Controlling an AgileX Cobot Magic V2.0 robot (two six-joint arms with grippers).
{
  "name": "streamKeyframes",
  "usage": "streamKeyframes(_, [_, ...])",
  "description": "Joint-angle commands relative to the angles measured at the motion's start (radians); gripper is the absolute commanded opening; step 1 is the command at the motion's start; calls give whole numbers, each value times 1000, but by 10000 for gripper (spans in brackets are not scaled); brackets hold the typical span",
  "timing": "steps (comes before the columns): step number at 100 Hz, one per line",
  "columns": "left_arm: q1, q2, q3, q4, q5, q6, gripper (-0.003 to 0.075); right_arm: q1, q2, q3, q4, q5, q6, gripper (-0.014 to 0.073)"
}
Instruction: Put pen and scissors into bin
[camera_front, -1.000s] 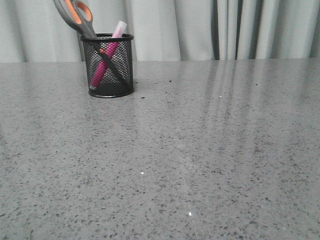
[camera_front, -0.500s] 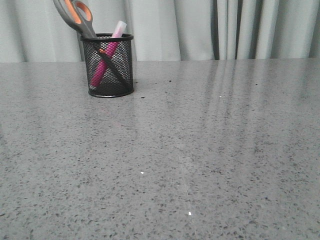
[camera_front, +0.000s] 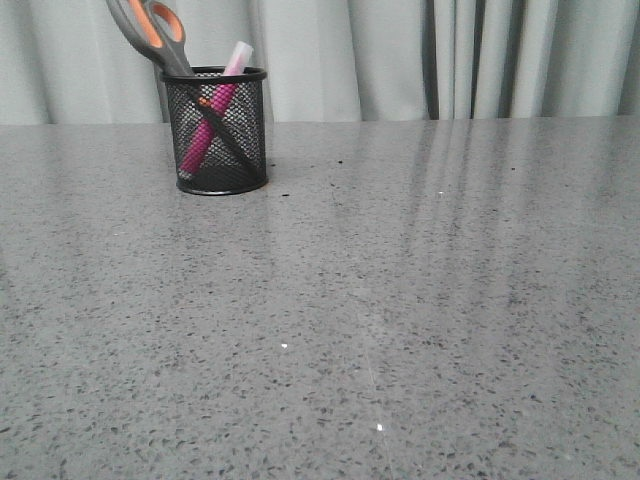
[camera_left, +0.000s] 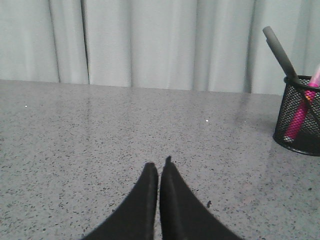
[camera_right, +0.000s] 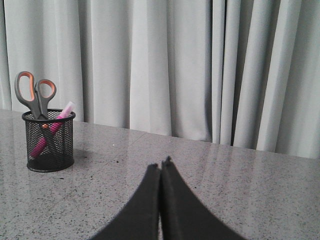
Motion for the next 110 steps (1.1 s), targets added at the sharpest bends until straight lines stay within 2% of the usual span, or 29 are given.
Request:
streamKeyframes(1, [2,-32,44,-9,-87,-11,-19,-4,6,-30,-1,-72,-10,-69])
streamKeyframes(14, [2,-32,44,-9,-87,-11,-19,-24,6,-17,-11,-72,-10,-69])
streamKeyframes(30, [2,-32,44,-9,-87,-11,-19,-156,5,24,-13,-59,59,-69])
streamKeyframes(43, [2,-32,44,-9,-87,-11,-19,-237,-44,32,-65,54,59,-69])
streamKeyframes(58, [2,-32,44,-9,-87,-11,-19,-251,-138,98,-77,102,59,-69])
streamKeyframes(61, [2,-32,44,-9,-87,-11,-19,-252,-163,95,-77,180,61,-69])
streamKeyframes(68, [2,-32,44,-9,-87,-11,-19,-252,-206,95,-85,240,61,-69])
streamKeyframes(110, [2,-32,44,-9,-87,-11,-19,-252,-201,95,-119,250,61,-69])
